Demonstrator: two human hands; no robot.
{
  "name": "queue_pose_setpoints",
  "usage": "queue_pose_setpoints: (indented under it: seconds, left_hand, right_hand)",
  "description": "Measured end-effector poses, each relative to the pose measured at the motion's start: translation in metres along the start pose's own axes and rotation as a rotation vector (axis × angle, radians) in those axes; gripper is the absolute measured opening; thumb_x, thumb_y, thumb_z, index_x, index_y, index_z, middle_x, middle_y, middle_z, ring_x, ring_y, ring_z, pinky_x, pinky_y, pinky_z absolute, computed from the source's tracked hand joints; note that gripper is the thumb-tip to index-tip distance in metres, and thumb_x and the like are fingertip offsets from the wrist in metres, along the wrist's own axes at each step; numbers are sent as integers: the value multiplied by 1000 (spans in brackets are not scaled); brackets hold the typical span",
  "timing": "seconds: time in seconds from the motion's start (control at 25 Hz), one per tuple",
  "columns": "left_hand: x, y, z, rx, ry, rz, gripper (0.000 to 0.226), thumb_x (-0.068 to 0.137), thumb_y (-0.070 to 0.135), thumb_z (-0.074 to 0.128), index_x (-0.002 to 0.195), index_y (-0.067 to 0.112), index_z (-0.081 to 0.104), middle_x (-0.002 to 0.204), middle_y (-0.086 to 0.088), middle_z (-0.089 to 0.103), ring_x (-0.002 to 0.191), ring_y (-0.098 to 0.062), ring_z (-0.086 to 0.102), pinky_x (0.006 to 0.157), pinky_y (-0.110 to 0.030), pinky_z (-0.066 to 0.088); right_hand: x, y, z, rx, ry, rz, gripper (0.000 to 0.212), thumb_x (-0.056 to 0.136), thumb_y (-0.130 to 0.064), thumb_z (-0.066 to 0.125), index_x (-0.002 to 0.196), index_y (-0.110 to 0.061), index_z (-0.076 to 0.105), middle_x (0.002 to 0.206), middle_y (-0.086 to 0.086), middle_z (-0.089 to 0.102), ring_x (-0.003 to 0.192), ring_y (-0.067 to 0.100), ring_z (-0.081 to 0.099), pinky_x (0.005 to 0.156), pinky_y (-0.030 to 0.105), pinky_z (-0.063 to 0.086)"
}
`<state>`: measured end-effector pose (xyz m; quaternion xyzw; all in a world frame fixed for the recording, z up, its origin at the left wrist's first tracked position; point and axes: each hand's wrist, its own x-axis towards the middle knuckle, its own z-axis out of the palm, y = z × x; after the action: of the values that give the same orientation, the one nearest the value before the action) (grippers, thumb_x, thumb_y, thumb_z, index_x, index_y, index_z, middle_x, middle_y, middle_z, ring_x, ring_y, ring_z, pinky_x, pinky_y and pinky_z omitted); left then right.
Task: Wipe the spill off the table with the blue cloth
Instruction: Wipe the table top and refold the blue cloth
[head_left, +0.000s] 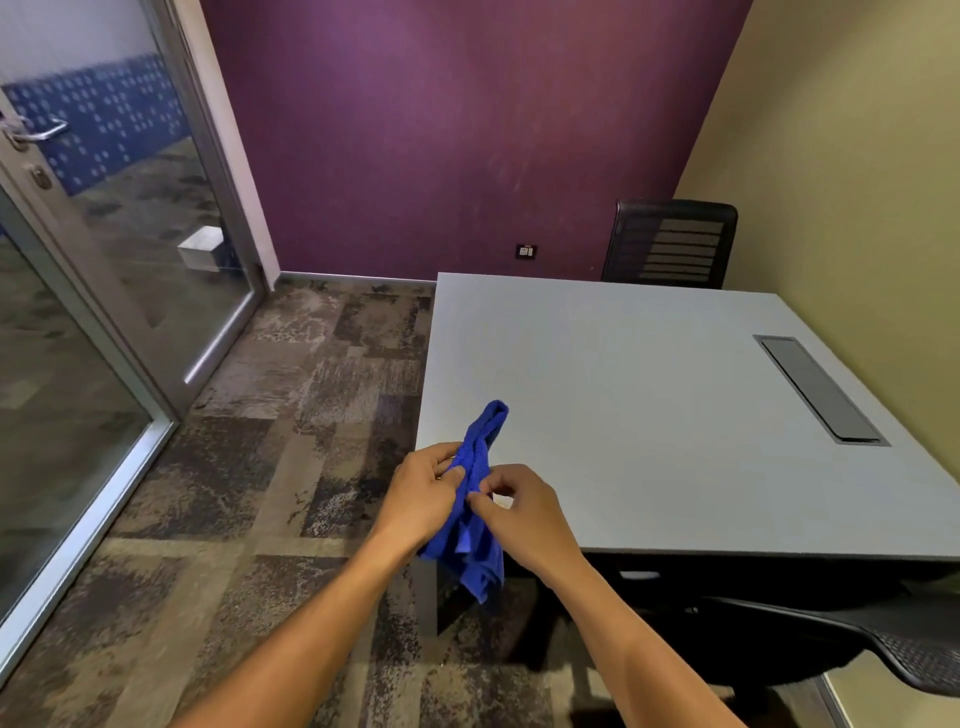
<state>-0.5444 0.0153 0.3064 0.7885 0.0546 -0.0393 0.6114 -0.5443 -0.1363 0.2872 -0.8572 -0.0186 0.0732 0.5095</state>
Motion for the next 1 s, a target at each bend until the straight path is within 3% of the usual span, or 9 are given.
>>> queue_pose_setpoints:
  seconds: [0.2, 0.28, 0.44, 0.56, 0.64, 0.72, 0.8, 0.92, 1.0]
  left_hand:
    - [3, -6, 10, 7, 110, -16, 32, 100, 5, 46, 113, 28, 66, 102, 15, 71, 102, -7, 68, 85, -29, 56]
    - [3, -7, 16, -8, 101, -45, 30, 100, 7, 45, 114, 25, 65, 103, 11, 72, 100, -10, 69, 85, -31, 56]
    - [3, -7, 17, -26, -110, -38, 32, 99, 18, 56, 131, 18, 61, 114, 1, 75, 103, -10, 71, 96, -33, 55]
    - [3, -6, -3, -54, -308, -26, 53, 91, 11, 69, 139, 24, 52, 118, -2, 73, 105, -15, 71, 97, -37, 55]
    - [2, -3, -16, -57, -382, -41, 65, 88, -9, 62, 140, 28, 49, 118, -7, 73, 96, -23, 71, 87, -40, 56]
    - [2, 3, -25, -46, -431, -57, 72, 85, -17, 52, 138, 32, 50, 116, -9, 74, 85, -26, 65, 77, -43, 50]
    - [1, 13, -35, -16, -482, -43, 71, 84, -16, 50, 135, 35, 53, 110, -7, 75, 79, -23, 62, 72, -39, 48]
    - [4, 33, -49, -9, -592, 7, 65, 87, -14, 51, 133, 32, 55, 108, -11, 75, 75, -27, 59, 67, -35, 48]
    - [8, 43, -58, -31, -646, 33, 62, 87, -10, 54, 134, 31, 55, 112, -21, 72, 80, -35, 56, 72, -45, 45]
  right_hand:
    - [0, -1, -4, 137, 97, 36, 3, 85, -31, 69, 87, -28, 67, 98, -10, 68, 87, 0, 64, 74, 20, 49]
    - [-3, -2, -3, 149, 22, 27, 7, 85, -32, 68, 81, -26, 70, 84, -6, 72, 77, 9, 68, 69, 31, 57]
    - [-8, 2, 1, 33, -115, -54, 20, 92, -23, 56, 97, -31, 74, 85, -9, 75, 80, 8, 70, 75, 32, 59]
    - [-5, 9, -10, 75, -221, -78, 39, 95, -10, 53, 100, -41, 76, 97, -15, 76, 89, 6, 70, 79, 25, 58]
    - [-3, 12, -21, 158, -130, -108, 46, 91, 0, 54, 90, -39, 79, 90, -15, 77, 79, 4, 70, 73, 21, 52]
    - [-1, 14, -32, 225, 146, -151, 40, 87, 0, 56, 85, -34, 77, 86, -12, 76, 73, 5, 67, 72, 23, 49]
    - [-1, 20, -45, 208, 299, -189, 23, 87, -29, 64, 105, -40, 71, 106, -20, 72, 91, 1, 66, 77, 16, 48]
    - [0, 29, -59, 239, -101, -41, 86, 74, -72, 69, 149, -39, 40, 144, -24, 51, 128, -7, 52, 92, 10, 45]
    - [-2, 31, -59, 256, -383, -6, 81, 74, -75, 71, 143, -37, 52, 138, -14, 63, 128, 3, 58, 92, 13, 49]
